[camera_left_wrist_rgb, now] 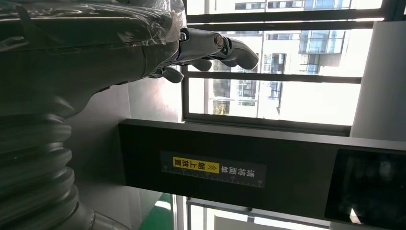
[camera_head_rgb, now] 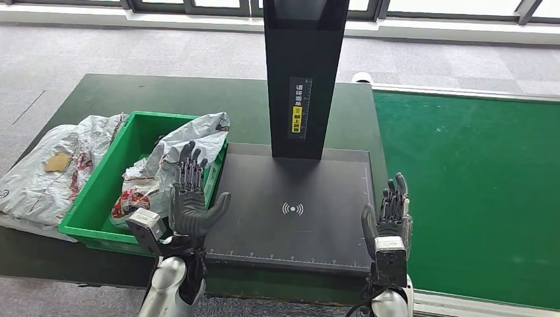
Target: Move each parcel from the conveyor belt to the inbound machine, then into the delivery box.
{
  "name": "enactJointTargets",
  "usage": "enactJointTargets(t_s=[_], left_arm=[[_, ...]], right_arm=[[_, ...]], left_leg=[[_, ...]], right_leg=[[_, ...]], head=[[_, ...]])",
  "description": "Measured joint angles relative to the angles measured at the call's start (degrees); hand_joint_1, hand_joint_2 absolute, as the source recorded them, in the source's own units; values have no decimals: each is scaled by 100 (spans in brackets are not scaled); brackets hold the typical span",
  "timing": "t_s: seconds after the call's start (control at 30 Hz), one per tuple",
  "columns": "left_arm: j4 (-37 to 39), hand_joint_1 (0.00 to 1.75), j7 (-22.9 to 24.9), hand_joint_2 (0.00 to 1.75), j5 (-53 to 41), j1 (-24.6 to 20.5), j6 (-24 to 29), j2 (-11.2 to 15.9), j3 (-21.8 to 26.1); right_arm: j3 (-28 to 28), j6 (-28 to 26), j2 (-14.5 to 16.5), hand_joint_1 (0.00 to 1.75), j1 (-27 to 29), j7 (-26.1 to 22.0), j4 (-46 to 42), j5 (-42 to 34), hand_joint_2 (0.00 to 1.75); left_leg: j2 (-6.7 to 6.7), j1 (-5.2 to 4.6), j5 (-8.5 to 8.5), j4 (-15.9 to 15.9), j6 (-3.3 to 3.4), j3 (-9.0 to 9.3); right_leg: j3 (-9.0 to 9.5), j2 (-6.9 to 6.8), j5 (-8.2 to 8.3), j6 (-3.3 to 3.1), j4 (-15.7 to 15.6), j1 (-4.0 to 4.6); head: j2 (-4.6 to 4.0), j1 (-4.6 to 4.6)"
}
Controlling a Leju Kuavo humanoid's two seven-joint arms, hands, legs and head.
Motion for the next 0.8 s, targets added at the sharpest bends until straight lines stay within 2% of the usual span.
enactJointTargets(t_s=[0.37,0.8], left_arm=[[105,0,0,175,-133,-6,78,0,1],[44,0,-2,175,-198,20,115,0,55]], right_arm=[[184,-293,-72,0,-122,0,346,-347,175],[329,-807,-199,0,-232,0,770,-323,175]], left_leg=[[-1,0,0,0,0,-2],[-4,0,-1,0,0,-4]], right_leg=[[0,-1,0,0,0,0],[-1,-1,-1,0,0,0]], head=[[0,-1],[0,-1]])
